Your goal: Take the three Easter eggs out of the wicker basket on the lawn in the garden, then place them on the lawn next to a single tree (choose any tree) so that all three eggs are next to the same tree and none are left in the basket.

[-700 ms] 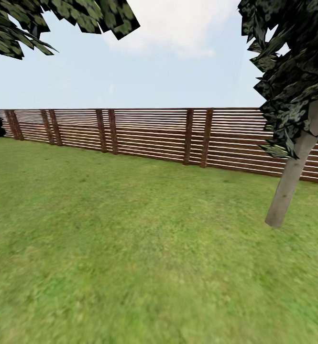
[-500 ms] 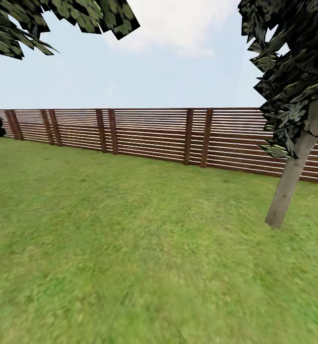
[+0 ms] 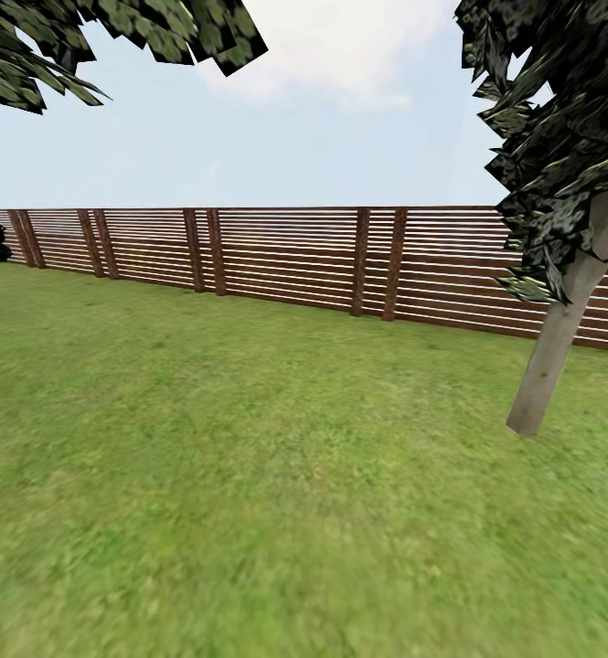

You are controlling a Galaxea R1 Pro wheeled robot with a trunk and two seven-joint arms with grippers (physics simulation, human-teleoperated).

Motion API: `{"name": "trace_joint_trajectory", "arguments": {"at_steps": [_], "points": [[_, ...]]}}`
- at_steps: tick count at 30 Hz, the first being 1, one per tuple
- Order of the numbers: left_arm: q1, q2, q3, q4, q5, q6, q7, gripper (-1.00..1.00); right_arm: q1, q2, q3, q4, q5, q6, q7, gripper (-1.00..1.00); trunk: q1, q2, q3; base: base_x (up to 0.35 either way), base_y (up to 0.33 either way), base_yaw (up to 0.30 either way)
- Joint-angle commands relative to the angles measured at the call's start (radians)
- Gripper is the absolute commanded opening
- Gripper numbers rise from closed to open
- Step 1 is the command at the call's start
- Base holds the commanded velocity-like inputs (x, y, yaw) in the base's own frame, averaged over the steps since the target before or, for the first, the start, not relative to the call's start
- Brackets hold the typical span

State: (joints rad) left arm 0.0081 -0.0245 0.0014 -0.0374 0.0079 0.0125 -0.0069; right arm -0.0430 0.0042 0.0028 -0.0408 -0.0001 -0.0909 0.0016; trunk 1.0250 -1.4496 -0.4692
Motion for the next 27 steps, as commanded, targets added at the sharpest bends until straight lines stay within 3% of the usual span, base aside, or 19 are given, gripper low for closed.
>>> {"name": "trace_joint_trajectory", "arguments": {"at_steps": [1,18,27], "points": [[0.001,0.0,0.0,-0.002,0.001,0.001,-0.001,1.0,0.0,0.0,-0.001,0.001,-0.001,-0.004,0.0,1.0,0.0,0.0,-0.001,0.0,0.0,0.0],[0.001,0.0,0.0,-0.002,0.002,0.001,-0.001,1.0,-0.002,0.004,0.002,0.001,0.004,-0.003,0.001,1.0,0.0,0.0,-0.013,0.0,0.0,0.009],[0.001,0.0,0.0,-0.002,0.002,0.001,-0.001,1.0,-0.002,0.006,0.003,0.002,0.006,-0.023,0.0,1.0,0.0,0.0,-0.025,0.0,0.0,0.118]]}}
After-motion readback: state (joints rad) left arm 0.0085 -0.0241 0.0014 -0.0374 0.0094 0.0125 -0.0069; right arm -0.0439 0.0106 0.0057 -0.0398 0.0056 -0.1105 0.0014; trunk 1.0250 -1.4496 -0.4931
